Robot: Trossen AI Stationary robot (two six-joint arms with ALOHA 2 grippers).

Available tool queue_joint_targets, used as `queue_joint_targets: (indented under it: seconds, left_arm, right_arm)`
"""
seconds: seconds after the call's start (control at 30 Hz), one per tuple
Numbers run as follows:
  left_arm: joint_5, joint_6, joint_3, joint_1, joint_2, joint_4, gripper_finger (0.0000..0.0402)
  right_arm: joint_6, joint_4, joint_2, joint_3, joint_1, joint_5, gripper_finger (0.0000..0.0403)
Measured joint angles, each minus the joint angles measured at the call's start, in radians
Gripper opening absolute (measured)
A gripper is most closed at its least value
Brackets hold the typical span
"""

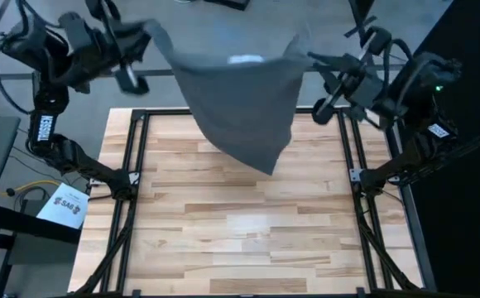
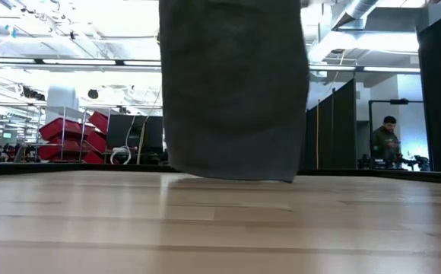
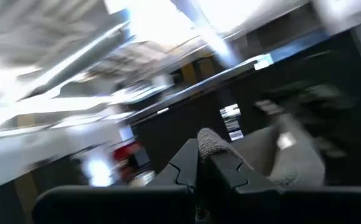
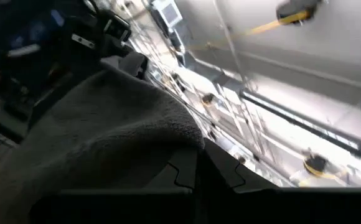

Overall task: Roll towel
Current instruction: Roll the gray towel

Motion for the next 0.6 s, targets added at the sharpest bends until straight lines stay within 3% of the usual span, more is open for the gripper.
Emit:
queue_joint_targets:
  seconds: [0.1,0.23,0.33,0.43,0.6]
  left_arm:
    - [0.010,0.063,0.000,-0.063,0.002,-0.022,0.0000]
    - [-0.102,0.163,0.000,-0.083,0.032,-0.014,0.0000]
    - [-0.233,0.232,0.000,-0.065,0.075,-0.012,0.0000]
    - [-0.295,0.270,0.000,-0.033,0.133,-0.013,0.0000]
    - [-0.412,0.369,-0.002,0.017,0.239,0.052,0.0000]
  right_arm:
    - [-0.059,0.004,0.003,0.000,0.053,-0.001,0.0000]
    - [-0.109,0.003,0.004,0.000,0.025,0.028,0.0000]
    - [-0.092,-0.001,0.009,0.000,-0.076,0.047,0.0000]
    - [-0.055,-0.016,0.013,0.000,-0.209,0.044,0.0000]
    - [0.027,-0.049,0.043,0.000,-0.437,-0.034,0.0000]
